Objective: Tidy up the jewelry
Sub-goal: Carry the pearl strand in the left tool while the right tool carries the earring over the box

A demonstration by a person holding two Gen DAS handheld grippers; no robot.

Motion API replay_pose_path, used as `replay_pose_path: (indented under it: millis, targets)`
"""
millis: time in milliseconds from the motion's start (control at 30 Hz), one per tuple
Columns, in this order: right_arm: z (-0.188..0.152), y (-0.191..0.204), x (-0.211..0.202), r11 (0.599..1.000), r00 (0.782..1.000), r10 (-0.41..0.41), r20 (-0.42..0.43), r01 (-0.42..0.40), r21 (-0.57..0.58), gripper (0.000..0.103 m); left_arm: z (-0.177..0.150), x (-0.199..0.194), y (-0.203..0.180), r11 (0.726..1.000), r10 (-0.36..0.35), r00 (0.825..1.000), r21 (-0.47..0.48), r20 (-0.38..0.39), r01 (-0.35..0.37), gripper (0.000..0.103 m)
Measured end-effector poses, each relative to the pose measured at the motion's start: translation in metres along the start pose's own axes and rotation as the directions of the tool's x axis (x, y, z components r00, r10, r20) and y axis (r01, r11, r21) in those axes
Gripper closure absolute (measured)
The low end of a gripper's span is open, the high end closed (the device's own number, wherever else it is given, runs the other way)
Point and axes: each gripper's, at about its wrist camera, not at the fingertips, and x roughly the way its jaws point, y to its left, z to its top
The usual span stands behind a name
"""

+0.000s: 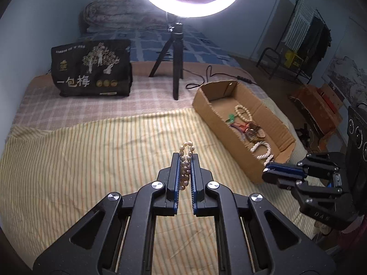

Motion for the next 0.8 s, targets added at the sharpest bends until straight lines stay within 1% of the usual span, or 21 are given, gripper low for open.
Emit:
replay_pose_path:
  millis: [133,333,533,800]
  targets:
    - [0.001,-0.025,-0.018,0.998,0.999,-0.04,0.035,0.039,0.047,0.096,0.006,0.002,-0.014,1.0,-0.022,1.0,0.01,0.007,0.022,0.097]
    - [-0.006,-0.061,-0.034,0.989,0.994,-0.097,0.056,0.09,0.116,0.096,0.018,0.013,-0.037,0.998,-0.049,0.999,0.029,0.015,0.049,0.097]
    - [-0.014,-0.089,-0.04,0.978,0.989,-0.135,0.055,0.124,0.166,0.096,0.035,0.032,-0.058,0.997,-0.062,0.998,0.039,0.019,0.062,0.097]
    - [-0.024,-0.114,-0.044,0.969,0.987,-0.153,0.047,0.141,0.204,0.096,0.055,0.063,-0.076,0.996,-0.066,0.998,0.056,0.013,0.065,0.097]
